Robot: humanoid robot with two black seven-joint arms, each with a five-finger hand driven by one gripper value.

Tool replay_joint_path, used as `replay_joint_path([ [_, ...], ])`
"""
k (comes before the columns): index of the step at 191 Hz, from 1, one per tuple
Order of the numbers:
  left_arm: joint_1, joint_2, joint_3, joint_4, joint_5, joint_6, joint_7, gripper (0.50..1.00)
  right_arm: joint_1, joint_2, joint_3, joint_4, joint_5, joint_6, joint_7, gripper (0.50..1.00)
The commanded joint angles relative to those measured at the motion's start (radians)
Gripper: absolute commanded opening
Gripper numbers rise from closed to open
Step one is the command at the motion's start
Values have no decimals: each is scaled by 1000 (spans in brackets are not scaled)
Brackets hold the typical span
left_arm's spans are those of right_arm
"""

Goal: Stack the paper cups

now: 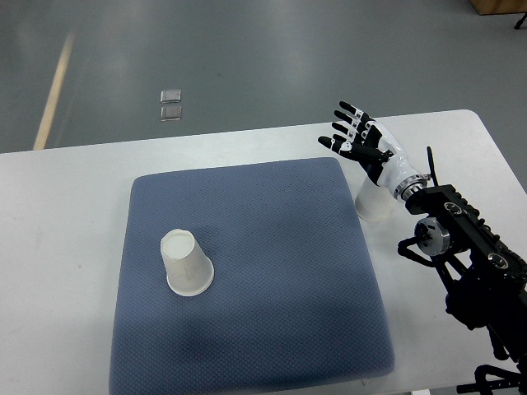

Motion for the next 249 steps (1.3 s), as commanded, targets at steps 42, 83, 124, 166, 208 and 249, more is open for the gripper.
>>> replay_joint_path([
  [42,1,0,-4,-5,0,-2,-6,1000,1,0,2,0,0,3,2,928],
  [83,1,0,-2,10,0,0,-6,1000,0,0,7,-11,0,2,2,928],
  [124,1,0,-2,4,0,0,-6,1000,2,0,5,-10,2,7,0,928],
  [166,1,0,-2,9,0,0,-6,1000,11,0,7,-13,0,22,0,928],
  [208,1,0,-2,9,0,0,-6,1000,14,0,7,-8,0,11,3,928],
  [249,1,0,-2,9,0,0,-6,1000,27,0,16,39,0,28,2,928],
])
